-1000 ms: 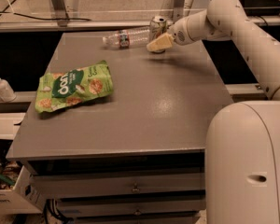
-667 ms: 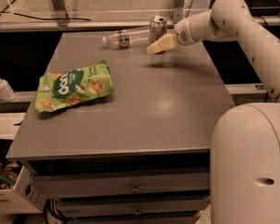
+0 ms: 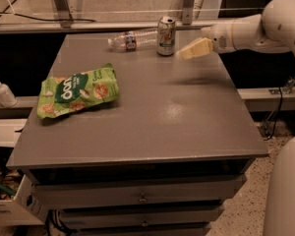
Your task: Move 7up can near water bottle
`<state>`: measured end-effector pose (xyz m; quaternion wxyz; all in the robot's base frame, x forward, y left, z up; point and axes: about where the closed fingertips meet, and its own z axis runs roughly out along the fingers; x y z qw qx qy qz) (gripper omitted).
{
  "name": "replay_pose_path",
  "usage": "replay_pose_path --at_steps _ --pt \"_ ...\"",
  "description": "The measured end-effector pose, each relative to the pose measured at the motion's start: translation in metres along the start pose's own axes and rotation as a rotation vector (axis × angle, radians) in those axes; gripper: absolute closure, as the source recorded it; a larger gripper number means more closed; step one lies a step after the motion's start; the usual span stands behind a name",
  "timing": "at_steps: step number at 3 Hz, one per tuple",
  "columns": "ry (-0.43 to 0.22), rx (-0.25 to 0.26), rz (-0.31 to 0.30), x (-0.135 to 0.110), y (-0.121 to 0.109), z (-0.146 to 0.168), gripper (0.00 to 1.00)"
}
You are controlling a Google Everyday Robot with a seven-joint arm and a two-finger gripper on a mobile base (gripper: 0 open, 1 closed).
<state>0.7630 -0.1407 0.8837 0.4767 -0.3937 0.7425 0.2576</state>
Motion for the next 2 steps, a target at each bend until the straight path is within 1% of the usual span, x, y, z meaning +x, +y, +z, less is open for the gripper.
replay_pose_path --at_steps 1,2 --pt "-0.042 -0.011 -0.011 0.0083 0.0165 -0.0617 0.0" --pt "-0.042 0.0 -0.006 0.0135 0.0133 -0.0692 0.0"
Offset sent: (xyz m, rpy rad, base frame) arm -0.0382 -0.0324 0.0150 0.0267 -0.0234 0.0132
